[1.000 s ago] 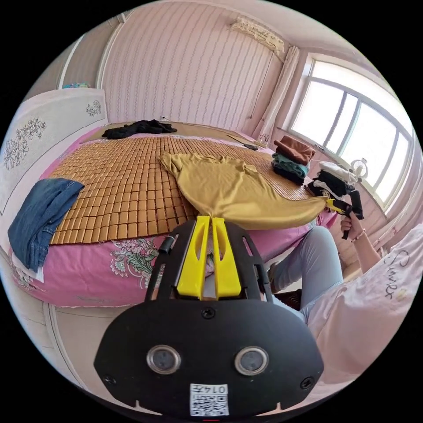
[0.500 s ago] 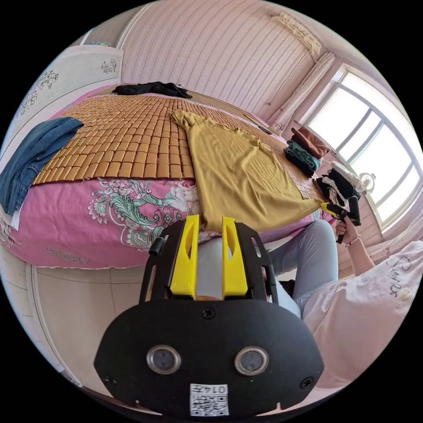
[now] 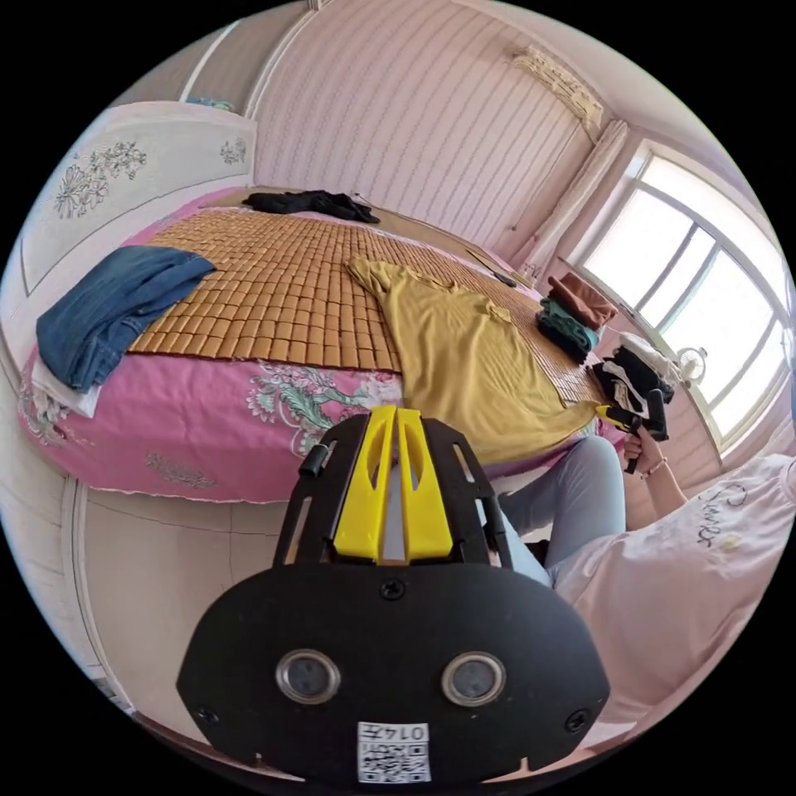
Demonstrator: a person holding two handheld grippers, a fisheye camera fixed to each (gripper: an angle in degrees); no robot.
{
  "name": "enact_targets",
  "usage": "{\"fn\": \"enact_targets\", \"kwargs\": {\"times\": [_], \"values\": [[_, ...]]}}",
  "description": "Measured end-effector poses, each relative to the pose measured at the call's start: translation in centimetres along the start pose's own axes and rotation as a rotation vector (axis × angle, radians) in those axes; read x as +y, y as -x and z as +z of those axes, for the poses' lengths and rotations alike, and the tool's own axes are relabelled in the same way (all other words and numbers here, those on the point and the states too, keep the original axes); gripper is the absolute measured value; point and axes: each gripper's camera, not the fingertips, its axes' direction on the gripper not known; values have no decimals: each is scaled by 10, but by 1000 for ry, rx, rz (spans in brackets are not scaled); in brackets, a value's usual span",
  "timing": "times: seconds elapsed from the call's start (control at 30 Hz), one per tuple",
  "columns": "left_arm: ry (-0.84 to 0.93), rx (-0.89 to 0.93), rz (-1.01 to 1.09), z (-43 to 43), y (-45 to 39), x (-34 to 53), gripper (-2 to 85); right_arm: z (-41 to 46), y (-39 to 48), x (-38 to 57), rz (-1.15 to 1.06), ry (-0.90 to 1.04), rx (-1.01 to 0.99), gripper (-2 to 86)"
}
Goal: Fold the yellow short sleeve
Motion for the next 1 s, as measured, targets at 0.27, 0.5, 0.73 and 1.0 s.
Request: {"fn": "enact_targets", "kwargs": {"times": [0.27, 0.5, 0.73, 1.0], "values": [[158, 52, -29, 66, -1, 10, 71, 19, 5, -2, -6, 82, 45, 8], [281, 113, 177, 110, -38, -7, 21, 19, 13, -11, -24, 86, 67, 8], [250, 243, 6, 74, -8, -14, -4, 16, 23, -19, -66, 167, 81, 8], [287, 101, -63, 81, 3, -9, 42, 44, 24, -16, -73, 404, 174, 5]]}}
